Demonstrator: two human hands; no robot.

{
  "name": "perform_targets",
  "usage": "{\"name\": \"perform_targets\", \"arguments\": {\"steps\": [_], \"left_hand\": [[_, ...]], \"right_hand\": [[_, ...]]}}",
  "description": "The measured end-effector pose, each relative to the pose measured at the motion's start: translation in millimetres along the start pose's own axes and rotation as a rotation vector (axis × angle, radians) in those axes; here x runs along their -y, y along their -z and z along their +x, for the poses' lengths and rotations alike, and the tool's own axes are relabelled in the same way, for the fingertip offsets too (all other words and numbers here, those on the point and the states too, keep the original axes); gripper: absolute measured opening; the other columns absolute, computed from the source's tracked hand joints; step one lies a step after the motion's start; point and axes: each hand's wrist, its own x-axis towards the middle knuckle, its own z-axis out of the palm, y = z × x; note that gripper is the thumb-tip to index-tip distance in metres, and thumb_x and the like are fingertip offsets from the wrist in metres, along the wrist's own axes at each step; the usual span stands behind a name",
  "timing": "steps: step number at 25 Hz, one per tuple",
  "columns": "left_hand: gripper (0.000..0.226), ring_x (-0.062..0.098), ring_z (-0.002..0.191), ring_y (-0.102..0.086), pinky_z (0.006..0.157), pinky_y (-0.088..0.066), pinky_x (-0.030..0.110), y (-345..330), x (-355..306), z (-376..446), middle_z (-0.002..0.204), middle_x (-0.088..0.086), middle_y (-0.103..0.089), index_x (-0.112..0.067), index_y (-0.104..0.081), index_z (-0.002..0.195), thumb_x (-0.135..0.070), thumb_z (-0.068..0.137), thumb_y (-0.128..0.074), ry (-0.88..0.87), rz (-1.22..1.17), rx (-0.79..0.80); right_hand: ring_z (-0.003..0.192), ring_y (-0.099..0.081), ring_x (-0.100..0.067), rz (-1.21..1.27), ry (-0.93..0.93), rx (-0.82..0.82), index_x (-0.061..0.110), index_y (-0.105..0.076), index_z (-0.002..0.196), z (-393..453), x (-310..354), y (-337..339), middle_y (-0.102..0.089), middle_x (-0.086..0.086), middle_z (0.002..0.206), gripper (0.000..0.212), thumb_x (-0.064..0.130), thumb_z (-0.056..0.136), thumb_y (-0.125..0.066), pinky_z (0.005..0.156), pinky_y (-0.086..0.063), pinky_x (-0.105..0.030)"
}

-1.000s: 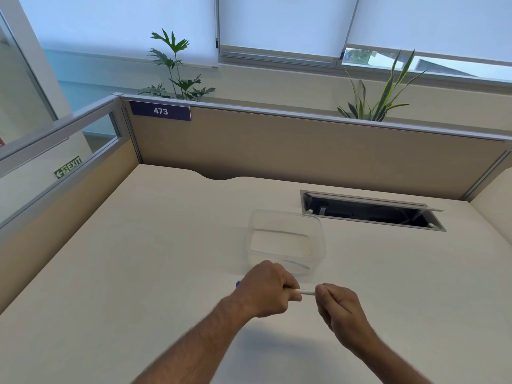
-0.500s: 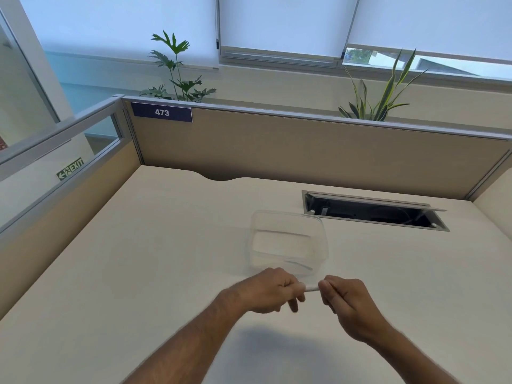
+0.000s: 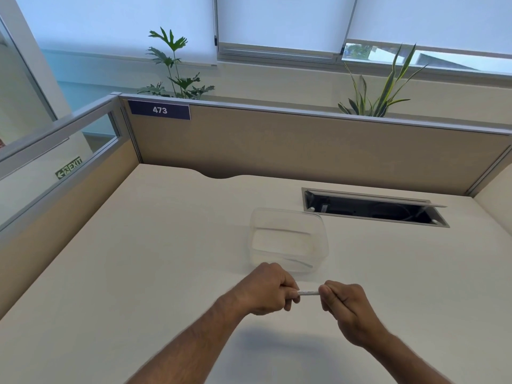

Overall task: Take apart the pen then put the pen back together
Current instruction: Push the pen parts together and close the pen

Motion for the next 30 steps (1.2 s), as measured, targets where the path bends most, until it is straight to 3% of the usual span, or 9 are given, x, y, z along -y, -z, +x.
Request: {"name": "perform_targets", "arguments": {"steps": [2, 4, 7, 11, 14, 20, 24, 27, 30], "left_hand": [[0.015, 0.007, 0.040, -0.057, 0.045, -0.052, 0.023, -3.1, 1.0, -0.6, 0.080, 0.004, -0.076, -0.016, -0.076, 0.087, -0.017, 0.092, -0.062, -0.018, 0.045, -0.050], [0.012, 0.020, 0.060, -0.068, 0.056, -0.060, 0.035, -6.1, 4.0, 0.3, 0.077, 0.003, -0.076, -0.018, -0.077, 0.085, -0.016, 0.088, -0.065, -0.052, 0.072, -0.118], [0.011, 0.018, 0.071, -0.066, 0.067, -0.056, 0.030, -11.9, 4.9, 0.4, 0.080, 0.002, -0.076, -0.018, -0.078, 0.090, -0.016, 0.086, -0.068, -0.163, 0.187, -0.253], [0.009, 0.018, 0.061, -0.053, 0.056, -0.044, 0.029, -19.1, 7.9, -0.6, 0.066, 0.004, -0.072, -0.015, -0.076, 0.080, -0.018, 0.083, -0.069, -0.367, 0.327, -0.459], [0.009, 0.015, 0.052, -0.044, 0.049, -0.036, 0.025, -18.7, 12.4, 0.5, 0.053, 0.000, -0.065, -0.015, -0.071, 0.068, -0.008, 0.073, -0.074, -0.487, 0.431, -0.558], [0.021, 0.019, 0.059, -0.048, 0.053, -0.040, 0.032, -16.4, 18.1, 1.9, 0.061, -0.003, -0.065, -0.014, -0.069, 0.075, 0.003, 0.079, -0.056, -0.685, 0.604, -0.675], [0.017, 0.020, 0.062, -0.051, 0.056, -0.041, 0.032, -16.0, 16.9, 0.2, 0.066, 0.000, -0.066, -0.011, -0.070, 0.082, 0.005, 0.079, -0.063, -0.768, 0.721, -0.669], [0.020, 0.019, 0.062, -0.052, 0.056, -0.042, 0.031, -14.6, 15.1, 0.8, 0.066, -0.002, -0.068, -0.014, -0.070, 0.080, 0.005, 0.075, -0.063, -0.711, 0.718, -0.600], [0.017, 0.020, 0.056, -0.051, 0.053, -0.042, 0.029, -14.1, 9.1, 1.8, 0.060, -0.002, -0.068, -0.016, -0.069, 0.073, 0.000, 0.072, -0.067, -0.592, 0.602, -0.473]], "right_hand": [[0.045, -0.036, -0.007, 0.060, -0.063, -0.010, 0.028, -0.046, 0.052, -3.4, -0.2, -3.8, -0.042, 0.010, 0.046, 0.042, 0.031, 0.094, -0.048, 0.047, -0.029, -0.022], [0.045, -0.035, -0.009, 0.126, -0.123, -0.025, 0.025, -0.045, 0.050, -5.9, 1.6, -7.3, -0.041, 0.006, 0.044, 0.045, 0.029, 0.094, -0.048, 0.047, -0.029, -0.022], [0.042, -0.032, -0.011, 0.209, -0.210, -0.050, 0.019, -0.044, 0.047, -5.7, 9.2, -8.9, -0.039, 0.004, 0.041, 0.047, 0.030, 0.093, -0.047, 0.044, -0.028, -0.021], [0.037, -0.026, -0.012, 0.349, -0.321, -0.029, 0.016, -0.043, 0.047, -2.4, 20.4, -6.3, -0.034, 0.005, 0.040, 0.051, 0.031, 0.095, -0.047, 0.039, -0.024, -0.018], [0.037, -0.016, -0.009, 0.513, -0.494, 0.040, 0.012, -0.043, 0.051, -0.3, 22.4, -5.1, -0.028, 0.000, 0.040, 0.054, 0.025, 0.104, -0.044, 0.041, -0.015, -0.015], [0.036, -0.013, -0.012, 0.794, -0.938, 0.182, 0.012, -0.047, 0.056, 10.0, 32.5, 8.8, -0.029, -0.003, 0.047, 0.048, 0.031, 0.100, -0.046, 0.035, -0.012, -0.016], [0.030, -0.014, -0.010, 0.991, -1.145, 0.244, 0.012, -0.047, 0.056, 12.1, 32.6, 15.0, -0.027, -0.001, 0.046, 0.043, 0.030, 0.094, -0.052, 0.033, -0.010, -0.010], [0.032, -0.015, -0.010, 0.973, -1.089, 0.226, 0.012, -0.046, 0.057, 10.7, 34.1, 15.1, -0.027, -0.001, 0.046, 0.043, 0.032, 0.094, -0.051, 0.034, -0.011, -0.012], [0.037, -0.021, -0.012, 0.483, -0.639, 0.098, 0.016, -0.044, 0.054, 3.7, 26.8, 8.1, -0.033, 0.002, 0.045, 0.050, 0.039, 0.099, -0.045, 0.038, -0.018, -0.019]]}}
